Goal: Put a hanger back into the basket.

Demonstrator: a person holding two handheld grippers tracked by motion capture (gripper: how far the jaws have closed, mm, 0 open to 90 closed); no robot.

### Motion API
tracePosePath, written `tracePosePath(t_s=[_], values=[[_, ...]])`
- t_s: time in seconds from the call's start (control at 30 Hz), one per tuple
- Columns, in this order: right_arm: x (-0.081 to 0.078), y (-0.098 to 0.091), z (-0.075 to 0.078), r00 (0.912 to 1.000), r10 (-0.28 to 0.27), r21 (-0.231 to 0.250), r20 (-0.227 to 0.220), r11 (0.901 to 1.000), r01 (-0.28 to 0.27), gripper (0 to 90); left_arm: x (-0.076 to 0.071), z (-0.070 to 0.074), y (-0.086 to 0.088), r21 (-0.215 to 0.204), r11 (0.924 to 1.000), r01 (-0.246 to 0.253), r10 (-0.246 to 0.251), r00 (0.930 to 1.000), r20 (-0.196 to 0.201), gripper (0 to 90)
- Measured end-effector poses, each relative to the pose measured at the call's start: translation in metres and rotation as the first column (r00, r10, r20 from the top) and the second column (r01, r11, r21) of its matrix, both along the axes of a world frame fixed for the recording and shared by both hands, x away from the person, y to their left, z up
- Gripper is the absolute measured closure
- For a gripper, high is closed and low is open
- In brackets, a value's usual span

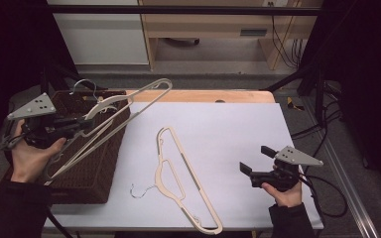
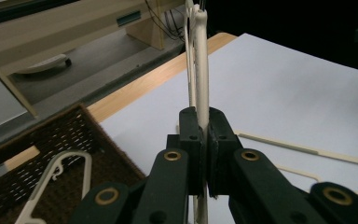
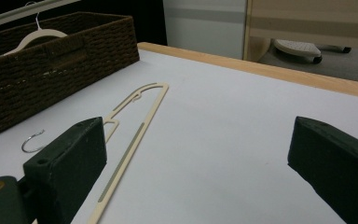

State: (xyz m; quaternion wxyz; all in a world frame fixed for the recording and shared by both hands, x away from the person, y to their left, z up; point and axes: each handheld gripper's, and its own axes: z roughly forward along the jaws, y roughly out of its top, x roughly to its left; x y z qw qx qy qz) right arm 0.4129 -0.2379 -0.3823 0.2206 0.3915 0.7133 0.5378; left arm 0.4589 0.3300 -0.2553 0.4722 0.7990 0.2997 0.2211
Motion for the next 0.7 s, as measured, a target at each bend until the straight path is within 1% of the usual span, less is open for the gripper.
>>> tracePosePath(t_s=[0.13,0.23,0.3,0.37,0.47,0.6,0.67,0.7], values=[[0.000,0.000,0.000,1.0000,-0.001,0.000,0.001,1.0000,0.001,4.6,0.008,-0.004,0.021,-0.009,0.9996,-0.027,0.027,0.9996,-0.009,86.5],[0.001,0.000,0.000,1.0000,-0.004,-0.001,-0.001,1.0000,0.004,4.6,0.014,-0.007,0.035,0.001,0.9986,-0.053,0.053,0.9984,-0.019,86.5],[0.001,0.001,0.000,1.0000,-0.002,0.000,0.000,1.0000,0.002,4.6,0.020,-0.011,0.049,0.006,0.9963,-0.086,0.086,0.9957,-0.035,86.5],[0.001,0.001,0.000,1.0000,-0.003,0.000,0.001,1.0000,0.003,4.6,0.023,-0.014,0.057,0.004,0.9944,-0.106,0.106,0.9933,-0.045,86.5],[0.001,0.001,0.000,1.0000,-0.005,-0.001,0.002,1.0000,0.005,4.6,0.027,-0.019,0.071,0.005,0.9897,-0.143,0.143,0.9878,-0.061,86.5],[0.001,0.002,-0.001,1.0000,-0.004,-0.002,-0.004,1.0000,0.004,4.6,0.031,-0.027,0.086,0.011,0.9863,-0.165,0.165,0.9833,-0.077,86.5],[0.001,0.002,-0.002,1.0000,-0.002,-0.005,-0.004,1.0000,0.002,4.5,0.032,-0.032,0.092,-0.003,0.9840,-0.178,0.177,0.9808,-0.082,86.5],[0.002,0.002,-0.002,1.0000,-0.002,-0.007,-0.004,1.0000,0.001,4.5,0.032,-0.035,0.096,-0.003,0.9838,-0.180,0.179,0.9801,-0.087,86.5]])
